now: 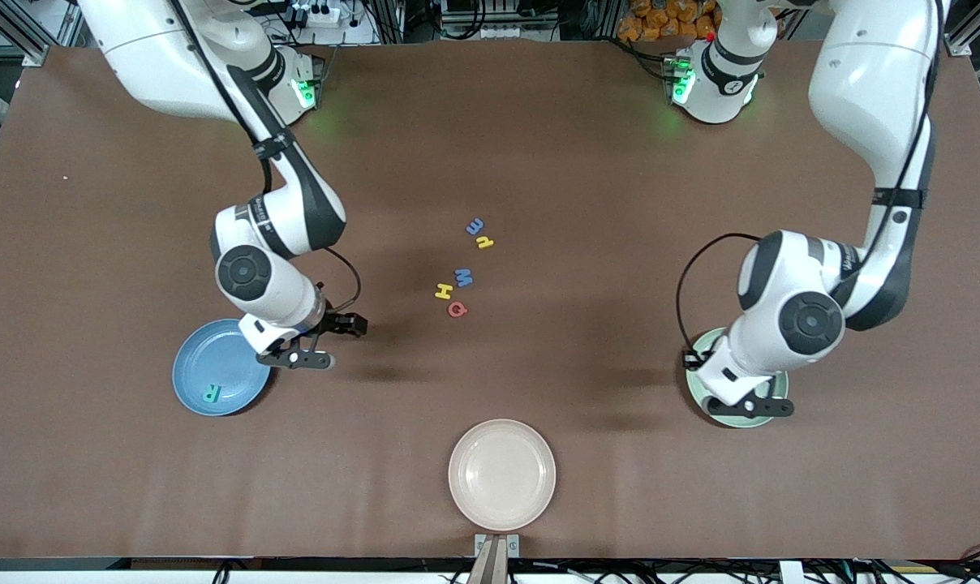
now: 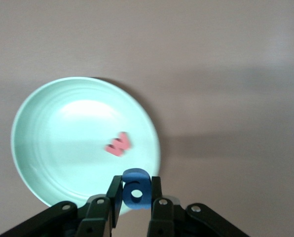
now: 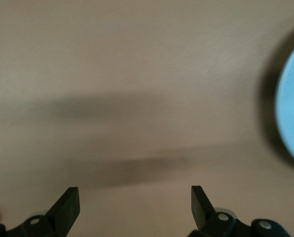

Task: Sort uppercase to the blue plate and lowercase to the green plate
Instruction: 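Place the blue a on the green plate while the right gripper reaches letters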

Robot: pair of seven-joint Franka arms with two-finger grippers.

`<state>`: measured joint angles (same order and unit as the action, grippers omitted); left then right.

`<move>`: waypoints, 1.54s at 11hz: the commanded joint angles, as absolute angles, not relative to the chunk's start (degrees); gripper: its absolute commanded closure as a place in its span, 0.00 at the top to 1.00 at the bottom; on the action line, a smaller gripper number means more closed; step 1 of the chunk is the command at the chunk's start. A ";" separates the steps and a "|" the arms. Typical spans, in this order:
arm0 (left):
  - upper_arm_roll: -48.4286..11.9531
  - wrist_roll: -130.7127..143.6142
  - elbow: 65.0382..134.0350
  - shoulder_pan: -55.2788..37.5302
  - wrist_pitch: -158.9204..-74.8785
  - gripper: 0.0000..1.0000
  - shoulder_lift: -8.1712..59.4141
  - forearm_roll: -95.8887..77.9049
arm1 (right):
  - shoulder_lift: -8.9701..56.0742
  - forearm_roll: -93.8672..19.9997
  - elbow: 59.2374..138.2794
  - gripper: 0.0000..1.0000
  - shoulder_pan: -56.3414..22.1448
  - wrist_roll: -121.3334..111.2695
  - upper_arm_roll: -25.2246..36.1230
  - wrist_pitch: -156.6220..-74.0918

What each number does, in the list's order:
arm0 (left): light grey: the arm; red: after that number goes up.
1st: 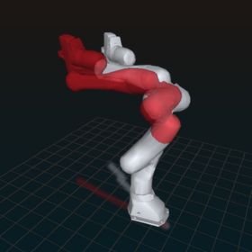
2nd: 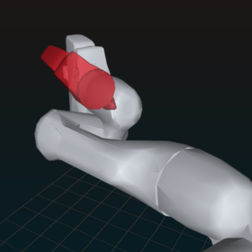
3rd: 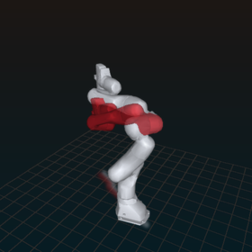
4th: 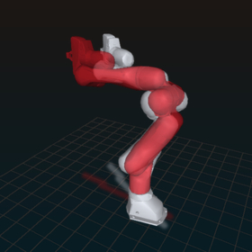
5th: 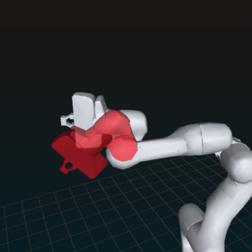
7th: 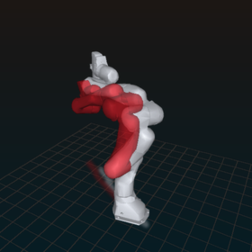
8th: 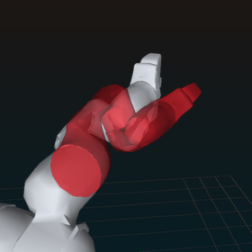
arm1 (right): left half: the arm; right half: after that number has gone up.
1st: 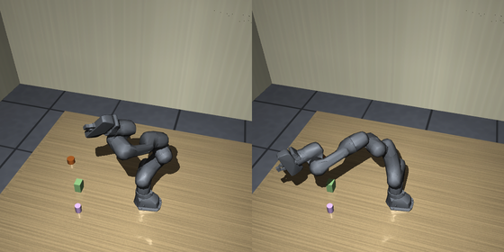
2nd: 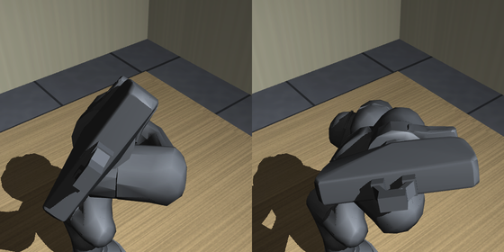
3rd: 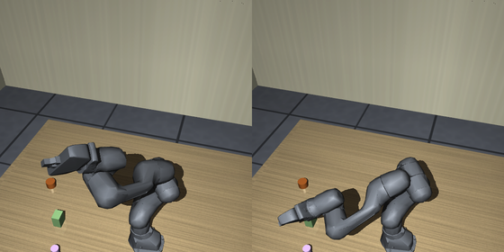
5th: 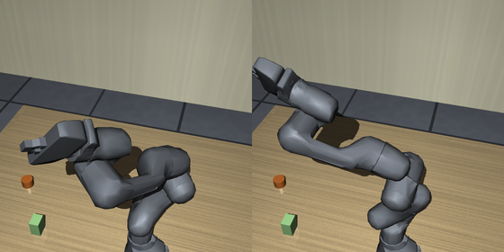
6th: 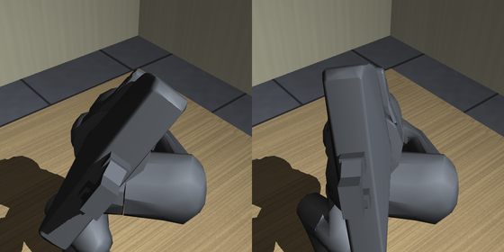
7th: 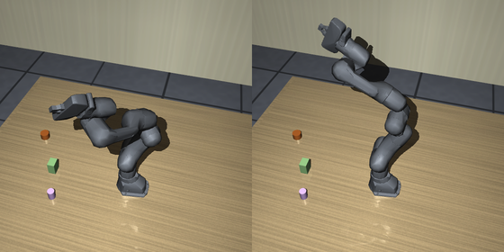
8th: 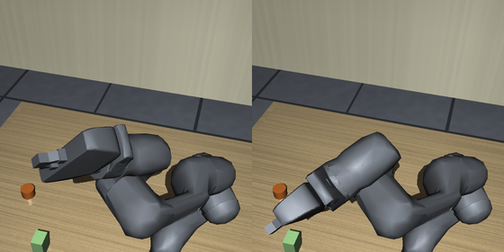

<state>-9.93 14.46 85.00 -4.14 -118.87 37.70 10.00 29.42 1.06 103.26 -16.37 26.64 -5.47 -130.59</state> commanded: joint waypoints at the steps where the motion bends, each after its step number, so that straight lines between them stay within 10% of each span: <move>1: -10.28 9.87 84.90 -0.46 -123.55 0.00 40.51 14.75 | 29.53 0.88 102.57 1.00 -21.07 31.71 -5.54 -129.73; 2: -10.28 8.80 84.90 1.04 -124.53 0.09 41.39 15.37 | 29.53 0.88 101.87 1.00 -23.88 34.95 -5.54 -129.73; 5: -10.28 5.89 84.82 1.14 -124.54 1.00 41.31 15.73 | 29.88 0.88 101.43 1.00 -32.58 43.05 -5.54 -129.81; 17: -14.75 9.99 87.96 1.58 -116.46 1.00 28.23 10.12 | 39.55 2.02 99.93 1.00 -39.82 38.41 -5.27 -137.19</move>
<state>-13.15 7.55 84.11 1.36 -117.54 31.71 11.72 38.26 1.29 101.33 -40.15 39.01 -5.04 -136.79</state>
